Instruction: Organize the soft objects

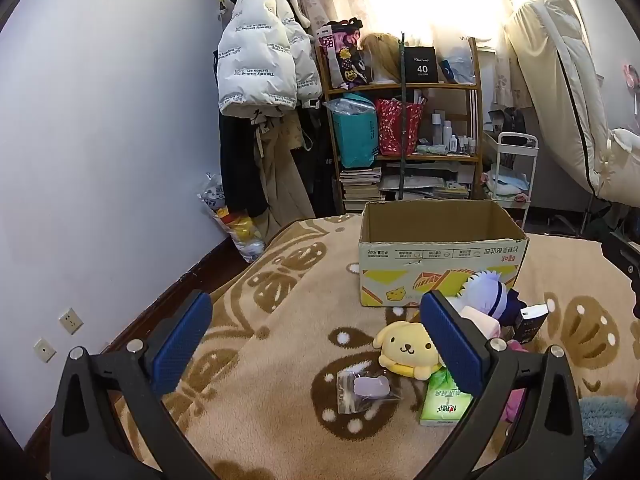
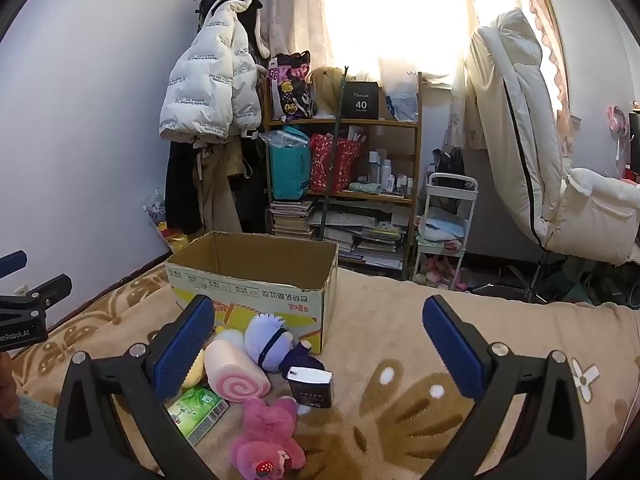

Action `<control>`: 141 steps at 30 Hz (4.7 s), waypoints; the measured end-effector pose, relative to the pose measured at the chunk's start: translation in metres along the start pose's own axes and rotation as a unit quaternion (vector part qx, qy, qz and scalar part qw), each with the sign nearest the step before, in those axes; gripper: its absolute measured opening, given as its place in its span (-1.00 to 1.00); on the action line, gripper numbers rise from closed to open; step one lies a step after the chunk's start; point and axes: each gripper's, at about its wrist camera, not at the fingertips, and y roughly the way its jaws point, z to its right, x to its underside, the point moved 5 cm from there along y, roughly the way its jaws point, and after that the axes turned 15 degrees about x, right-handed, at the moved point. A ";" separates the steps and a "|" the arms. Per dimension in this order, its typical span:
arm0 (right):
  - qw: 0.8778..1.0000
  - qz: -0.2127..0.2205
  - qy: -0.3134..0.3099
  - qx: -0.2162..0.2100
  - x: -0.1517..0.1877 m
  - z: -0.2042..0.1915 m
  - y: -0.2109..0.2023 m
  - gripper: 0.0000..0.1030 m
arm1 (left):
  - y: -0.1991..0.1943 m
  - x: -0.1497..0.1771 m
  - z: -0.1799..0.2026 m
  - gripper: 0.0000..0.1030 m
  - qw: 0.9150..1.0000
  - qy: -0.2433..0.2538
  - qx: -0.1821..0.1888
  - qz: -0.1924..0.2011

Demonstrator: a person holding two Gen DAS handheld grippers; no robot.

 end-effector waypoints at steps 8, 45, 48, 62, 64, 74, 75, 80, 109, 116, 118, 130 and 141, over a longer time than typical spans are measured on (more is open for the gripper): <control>1.000 0.001 0.001 0.002 0.000 0.000 0.001 1.00 | 0.000 0.000 0.000 0.98 1.000 0.003 -0.002 -0.001; 1.000 -0.002 0.007 0.009 0.002 0.006 0.005 1.00 | -0.007 0.001 0.000 0.98 1.000 0.007 -0.001 0.001; 1.000 -0.002 0.007 0.008 0.003 0.008 0.006 1.00 | -0.004 0.002 0.002 0.98 1.000 0.008 -0.001 0.000; 1.000 -0.003 0.007 0.009 0.001 0.006 0.005 1.00 | -0.001 0.002 0.003 0.98 1.000 0.009 -0.001 0.000; 1.000 -0.004 0.007 0.009 0.001 0.006 0.005 1.00 | -0.001 0.002 0.003 0.98 1.000 0.009 -0.001 -0.001; 1.000 -0.006 0.007 0.010 0.004 0.009 0.009 1.00 | -0.001 0.003 0.003 0.98 1.000 0.009 -0.002 -0.002; 1.000 -0.006 0.008 0.009 0.003 0.008 0.008 1.00 | -0.001 0.003 0.003 0.98 1.000 0.009 -0.002 -0.002; 1.000 -0.008 0.007 0.011 0.006 0.006 0.010 1.00 | -0.001 0.004 0.003 0.98 1.000 0.010 -0.002 -0.003; 0.999 -0.031 0.003 0.016 0.015 0.003 0.019 1.00 | 0.018 0.013 0.008 0.98 0.999 0.025 0.001 -0.046; 0.996 -0.092 -0.003 -0.008 0.025 -0.004 0.039 1.00 | 0.044 0.019 0.019 0.98 0.993 0.048 0.024 -0.107; 0.994 -0.106 -0.002 -0.013 0.027 -0.006 0.043 1.00 | 0.051 0.019 0.022 0.98 0.991 0.049 0.026 -0.118; 0.981 -0.189 -0.001 -0.043 0.035 -0.016 0.075 1.00 | 0.092 0.028 0.045 0.98 0.974 0.029 0.098 -0.202; 0.958 -0.280 -0.023 -0.063 0.066 -0.036 0.096 1.00 | 0.122 0.061 0.065 0.98 0.949 0.022 0.140 -0.282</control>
